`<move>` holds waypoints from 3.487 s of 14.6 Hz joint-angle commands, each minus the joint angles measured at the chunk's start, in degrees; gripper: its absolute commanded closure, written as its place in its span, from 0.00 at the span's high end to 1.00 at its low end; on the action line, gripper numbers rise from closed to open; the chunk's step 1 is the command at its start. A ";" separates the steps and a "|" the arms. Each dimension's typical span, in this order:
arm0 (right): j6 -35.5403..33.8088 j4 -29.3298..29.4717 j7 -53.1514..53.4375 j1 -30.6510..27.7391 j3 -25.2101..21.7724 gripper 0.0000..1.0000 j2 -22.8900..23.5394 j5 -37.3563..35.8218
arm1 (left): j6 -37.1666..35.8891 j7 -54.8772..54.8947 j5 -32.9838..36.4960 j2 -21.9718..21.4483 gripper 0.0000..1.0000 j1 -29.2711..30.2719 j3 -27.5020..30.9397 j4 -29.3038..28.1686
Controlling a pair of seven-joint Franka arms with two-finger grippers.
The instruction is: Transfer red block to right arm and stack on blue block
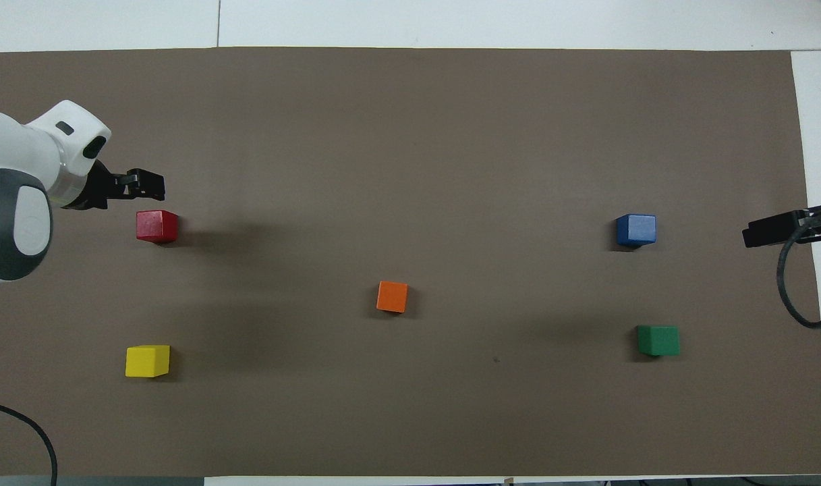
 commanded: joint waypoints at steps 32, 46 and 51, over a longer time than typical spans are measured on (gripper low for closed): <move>-20.10 -28.26 -50.35 0.09 1.11 1.00 16.33 98.55 | -35.24 -87.92 -33.72 -7.31 0.00 -5.65 -14.05 28.47; -34.79 -28.63 -68.82 13.98 1.28 1.00 28.18 121.25 | -13.09 -101.04 -33.73 -15.06 0.00 -15.05 -16.53 12.56; -40.95 -25.63 -69.62 18.38 1.46 1.00 32.77 130.28 | -12.47 -101.04 -33.64 -15.06 0.00 -15.14 -16.53 12.39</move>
